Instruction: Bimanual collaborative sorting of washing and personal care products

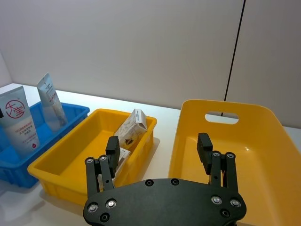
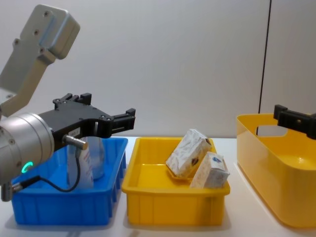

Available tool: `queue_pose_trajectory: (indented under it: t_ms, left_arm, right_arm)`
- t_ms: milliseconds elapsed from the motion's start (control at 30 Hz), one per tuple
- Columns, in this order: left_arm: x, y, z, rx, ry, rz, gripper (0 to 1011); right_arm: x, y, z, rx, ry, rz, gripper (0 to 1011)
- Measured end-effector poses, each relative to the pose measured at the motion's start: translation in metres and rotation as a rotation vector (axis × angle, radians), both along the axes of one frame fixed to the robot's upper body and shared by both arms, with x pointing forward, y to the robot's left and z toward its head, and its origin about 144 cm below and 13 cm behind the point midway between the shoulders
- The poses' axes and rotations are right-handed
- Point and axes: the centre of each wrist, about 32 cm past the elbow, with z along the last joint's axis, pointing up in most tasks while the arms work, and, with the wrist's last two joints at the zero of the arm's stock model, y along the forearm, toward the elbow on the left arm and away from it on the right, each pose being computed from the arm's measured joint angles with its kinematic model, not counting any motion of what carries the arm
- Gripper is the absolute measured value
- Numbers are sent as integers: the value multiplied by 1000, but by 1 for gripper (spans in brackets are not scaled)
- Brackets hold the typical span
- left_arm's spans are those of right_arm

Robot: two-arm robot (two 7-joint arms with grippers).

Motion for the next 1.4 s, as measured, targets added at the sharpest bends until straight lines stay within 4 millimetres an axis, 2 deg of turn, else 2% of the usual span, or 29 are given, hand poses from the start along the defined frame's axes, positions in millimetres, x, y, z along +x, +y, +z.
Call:
queue_pose_trajectory:
  t_ms: [933, 1133, 1400]
  left_arm:
    - [0, 0, 0, 0, 0, 0, 1001]
    - [0, 0, 0, 0, 0, 0, 1001]
    - [0, 0, 0, 0, 0, 0, 1001]
  right_arm:
    - [0, 3, 0, 2, 5, 1, 1004]
    - [1, 16, 3, 8, 28, -6, 1004]
    - [4, 44, 8, 18, 93, -31, 1004]
